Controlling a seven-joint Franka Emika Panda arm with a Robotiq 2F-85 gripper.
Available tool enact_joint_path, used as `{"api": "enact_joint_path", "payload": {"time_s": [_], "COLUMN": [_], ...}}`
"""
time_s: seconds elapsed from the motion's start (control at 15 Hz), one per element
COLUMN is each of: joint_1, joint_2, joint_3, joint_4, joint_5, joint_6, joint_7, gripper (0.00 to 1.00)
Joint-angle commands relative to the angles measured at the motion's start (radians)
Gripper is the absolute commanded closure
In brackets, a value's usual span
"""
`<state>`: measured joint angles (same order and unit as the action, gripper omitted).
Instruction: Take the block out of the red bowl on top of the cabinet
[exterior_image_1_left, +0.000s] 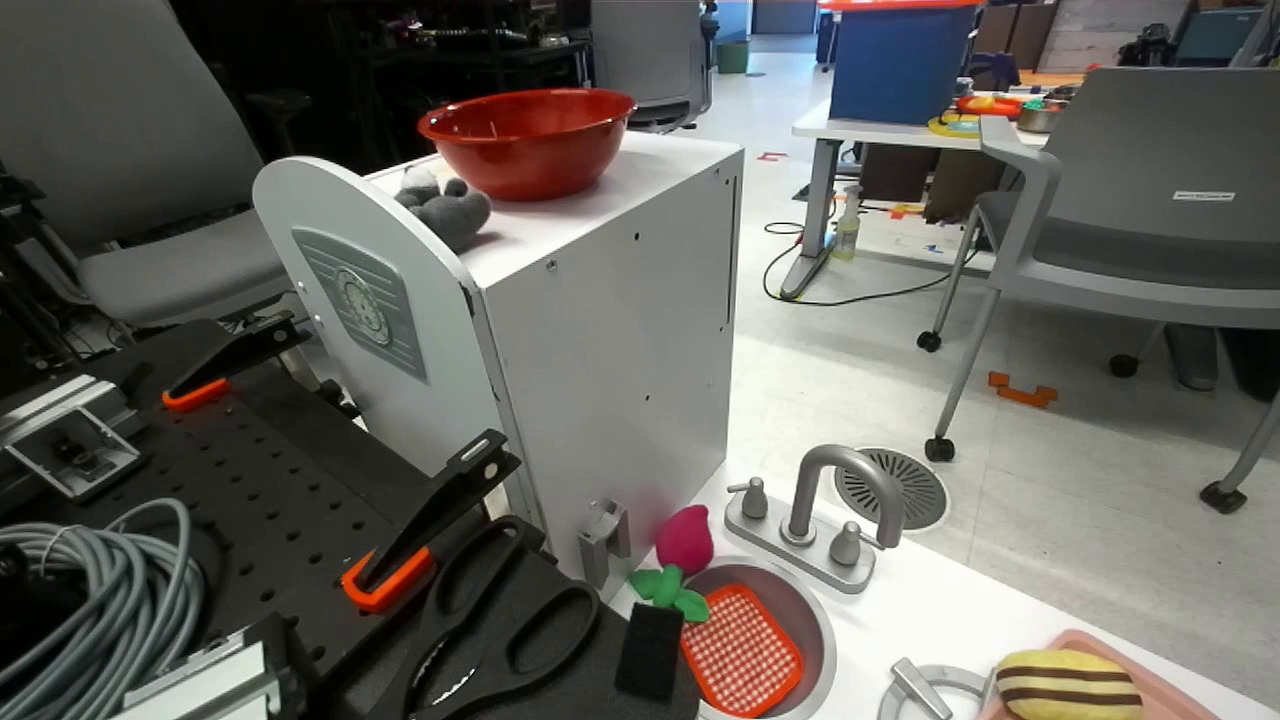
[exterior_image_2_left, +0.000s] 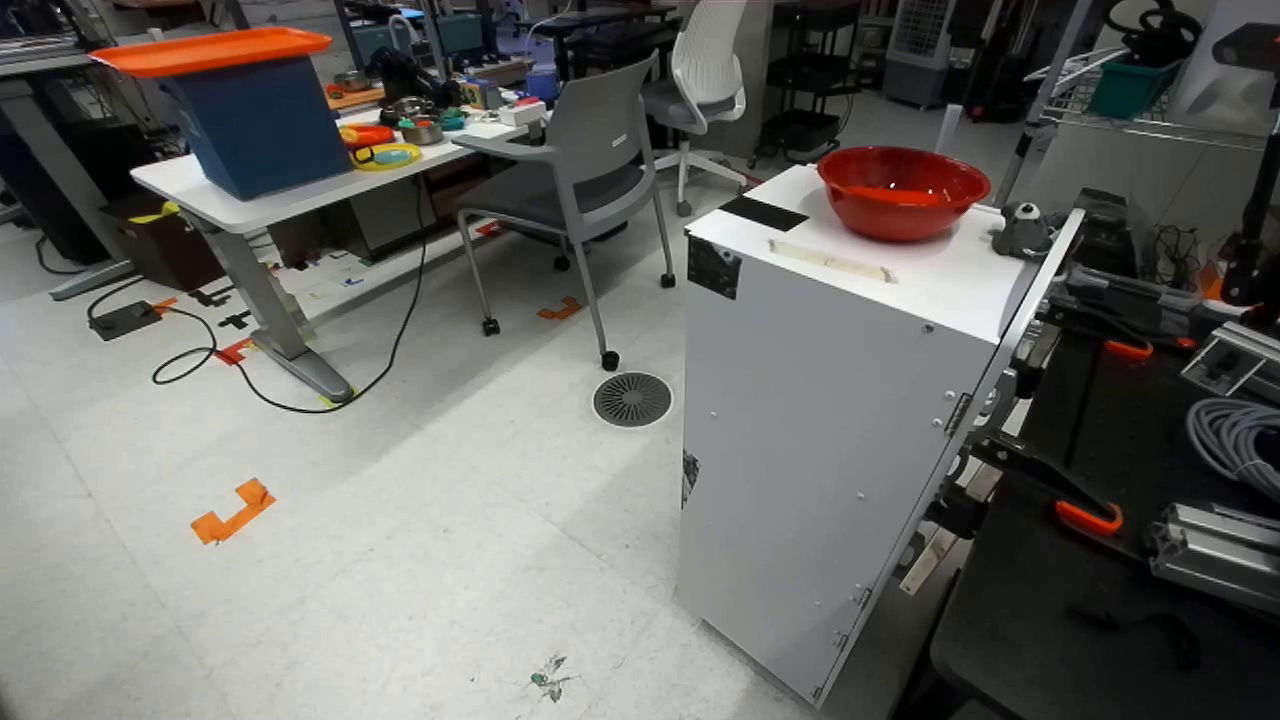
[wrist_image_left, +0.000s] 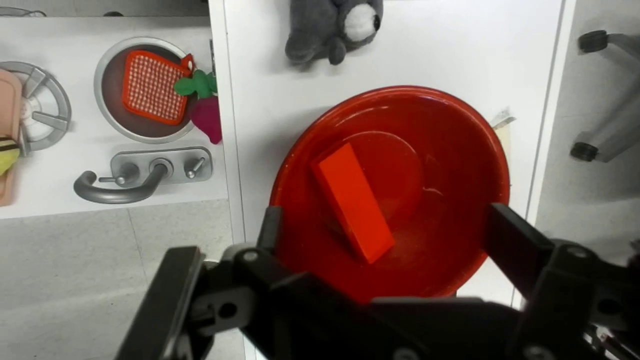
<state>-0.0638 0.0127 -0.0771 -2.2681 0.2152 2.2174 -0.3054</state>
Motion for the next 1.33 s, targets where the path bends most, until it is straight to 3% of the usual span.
{"api": "enact_joint_path", "payload": {"time_s": [0.0,0.53,0.87,1.27], "joint_1": [-0.001,0.002,0.014,0.029], "joint_2": [0.034,0.093,0.102,0.095], "joint_3": [0.005,0.01,0.023,0.05], "joint_4": [0.036,0.094,0.135,0.164], "joint_5": [-0.04,-0.132,-0.14,-0.113], "joint_6": [-0.042,-0.105,-0.07,-0.007], "joint_7": [0.066,0.188,0.239,0.212], "gripper": [0.0,0.0,0.0,0.0]}}
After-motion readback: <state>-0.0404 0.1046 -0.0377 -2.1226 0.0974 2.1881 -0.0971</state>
